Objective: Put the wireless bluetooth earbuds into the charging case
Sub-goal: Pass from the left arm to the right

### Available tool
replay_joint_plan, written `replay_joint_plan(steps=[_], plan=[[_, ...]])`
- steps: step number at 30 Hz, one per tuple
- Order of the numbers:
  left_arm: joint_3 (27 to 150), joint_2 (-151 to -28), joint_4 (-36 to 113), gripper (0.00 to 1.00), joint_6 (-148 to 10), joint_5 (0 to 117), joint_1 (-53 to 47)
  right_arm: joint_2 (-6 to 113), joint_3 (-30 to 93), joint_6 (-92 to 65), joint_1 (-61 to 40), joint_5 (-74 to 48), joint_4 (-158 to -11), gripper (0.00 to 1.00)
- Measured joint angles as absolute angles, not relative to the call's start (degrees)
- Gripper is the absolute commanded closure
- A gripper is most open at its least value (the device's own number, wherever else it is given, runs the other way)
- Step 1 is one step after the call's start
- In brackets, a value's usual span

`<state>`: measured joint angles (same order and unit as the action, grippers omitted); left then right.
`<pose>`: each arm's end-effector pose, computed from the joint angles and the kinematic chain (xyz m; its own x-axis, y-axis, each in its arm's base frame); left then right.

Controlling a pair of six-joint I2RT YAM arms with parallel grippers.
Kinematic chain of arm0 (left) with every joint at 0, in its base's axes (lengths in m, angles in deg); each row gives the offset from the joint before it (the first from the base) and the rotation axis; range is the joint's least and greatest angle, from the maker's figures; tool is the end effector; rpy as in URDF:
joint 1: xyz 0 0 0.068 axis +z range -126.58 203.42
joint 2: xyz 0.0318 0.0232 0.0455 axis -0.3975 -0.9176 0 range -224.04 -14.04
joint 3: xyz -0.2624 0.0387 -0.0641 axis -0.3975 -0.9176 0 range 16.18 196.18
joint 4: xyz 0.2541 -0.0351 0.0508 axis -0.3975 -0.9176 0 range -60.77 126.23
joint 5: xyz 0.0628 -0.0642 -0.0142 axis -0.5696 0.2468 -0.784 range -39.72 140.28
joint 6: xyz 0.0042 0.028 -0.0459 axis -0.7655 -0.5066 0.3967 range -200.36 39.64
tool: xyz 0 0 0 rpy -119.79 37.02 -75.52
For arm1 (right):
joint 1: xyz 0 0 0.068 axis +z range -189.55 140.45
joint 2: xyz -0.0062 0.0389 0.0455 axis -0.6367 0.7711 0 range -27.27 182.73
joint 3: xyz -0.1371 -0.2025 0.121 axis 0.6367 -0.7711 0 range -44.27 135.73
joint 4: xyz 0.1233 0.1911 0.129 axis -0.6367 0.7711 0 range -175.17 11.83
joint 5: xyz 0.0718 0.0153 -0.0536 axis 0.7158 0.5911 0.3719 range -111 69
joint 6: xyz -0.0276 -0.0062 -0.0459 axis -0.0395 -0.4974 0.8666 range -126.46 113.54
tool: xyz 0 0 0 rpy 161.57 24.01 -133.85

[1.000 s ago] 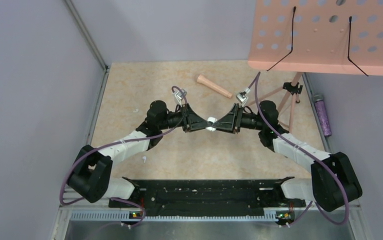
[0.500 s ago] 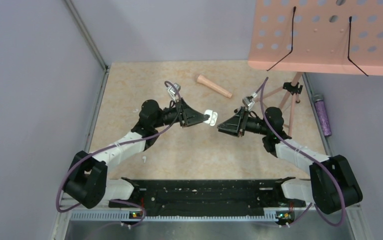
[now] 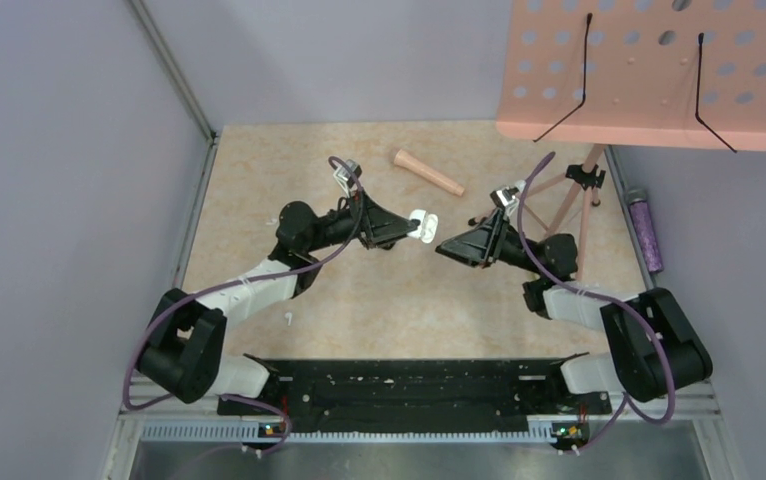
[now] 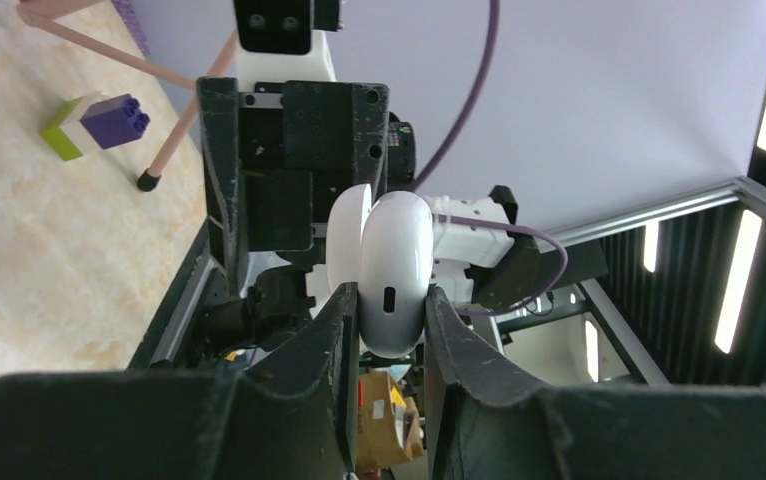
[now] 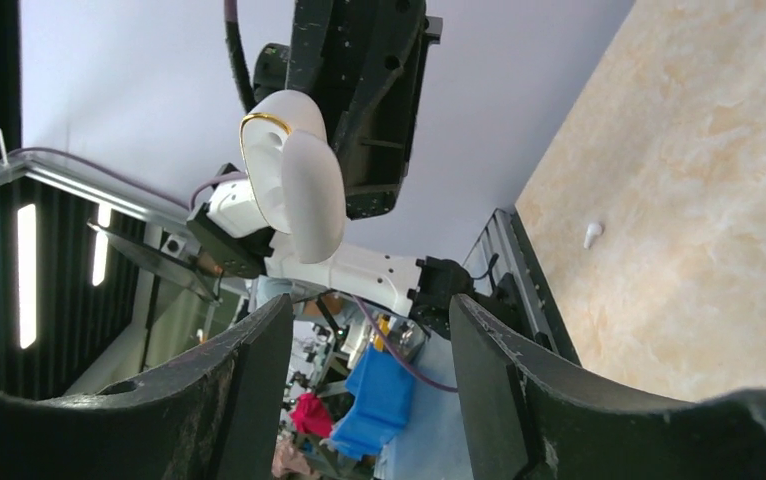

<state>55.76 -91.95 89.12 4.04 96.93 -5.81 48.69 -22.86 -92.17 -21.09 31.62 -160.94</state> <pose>0.2398 -0.1639 0.2915 -0.9235 -0.2661 -0.2765 0.3110 -0.0972 -0.9454 0.2149 0.1016 0.2395 -0.8667 0.3489 -0.3566 -0.4093 -0.0888 0.9081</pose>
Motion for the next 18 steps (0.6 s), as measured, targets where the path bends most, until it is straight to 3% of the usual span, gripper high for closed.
replay_joint_plan(steps=[18], plan=[[56.46,-93.57,101.31,1.0,19.43,98.49,-5.7,50.46,-15.72,-97.0,-20.94,26.72,-171.04,0.38]])
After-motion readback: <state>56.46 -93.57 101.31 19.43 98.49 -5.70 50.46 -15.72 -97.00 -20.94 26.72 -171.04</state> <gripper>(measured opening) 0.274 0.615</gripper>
